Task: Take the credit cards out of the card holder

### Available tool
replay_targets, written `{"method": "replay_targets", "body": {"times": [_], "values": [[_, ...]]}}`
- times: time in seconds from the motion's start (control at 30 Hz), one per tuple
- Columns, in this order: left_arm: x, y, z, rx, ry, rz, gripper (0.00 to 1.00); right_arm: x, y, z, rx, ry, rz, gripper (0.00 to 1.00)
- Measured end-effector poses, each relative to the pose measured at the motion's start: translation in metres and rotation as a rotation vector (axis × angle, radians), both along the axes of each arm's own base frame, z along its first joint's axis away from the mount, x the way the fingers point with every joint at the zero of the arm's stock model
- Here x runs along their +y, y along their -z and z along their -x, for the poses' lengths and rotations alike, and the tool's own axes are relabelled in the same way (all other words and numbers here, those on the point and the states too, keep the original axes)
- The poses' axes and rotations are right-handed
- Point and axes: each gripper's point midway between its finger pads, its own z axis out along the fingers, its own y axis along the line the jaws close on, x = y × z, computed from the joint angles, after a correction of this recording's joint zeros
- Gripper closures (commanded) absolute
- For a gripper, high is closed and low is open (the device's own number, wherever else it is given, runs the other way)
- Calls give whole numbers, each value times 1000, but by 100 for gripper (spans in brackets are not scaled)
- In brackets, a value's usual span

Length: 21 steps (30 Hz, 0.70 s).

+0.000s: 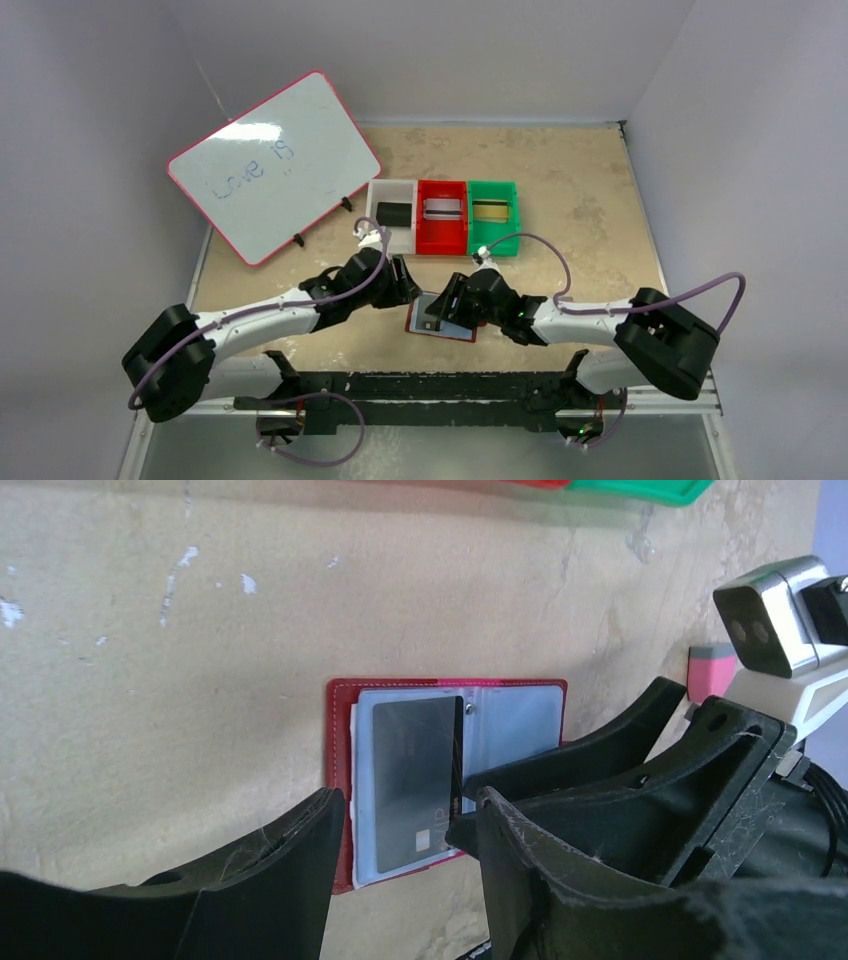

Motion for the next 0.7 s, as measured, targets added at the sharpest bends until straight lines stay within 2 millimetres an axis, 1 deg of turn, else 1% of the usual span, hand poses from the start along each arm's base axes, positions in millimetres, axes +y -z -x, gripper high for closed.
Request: {"method": "replay_targets", "body": {"times": [0.13, 0.33, 0.43, 0.53, 0.6, 0.7], "values": [[-8, 9, 5, 24, 40, -2, 49, 0, 4, 0, 15, 13, 3, 45], [-17, 32, 19, 65, 94, -63, 52, 0, 7, -3, 31, 44, -3, 48], [-17, 36, 15, 58, 78, -95, 54, 0, 7, -4, 38, 56, -9, 50], [-18, 40, 13, 54, 69, -124, 58, -1, 8, -5, 46, 71, -18, 52], [-18, 43, 16, 60, 76, -139, 61, -2, 9, -6, 50, 81, -27, 52], [-19, 48, 23, 72, 101, -161, 62, -3, 9, -6, 55, 93, -39, 52]]}}
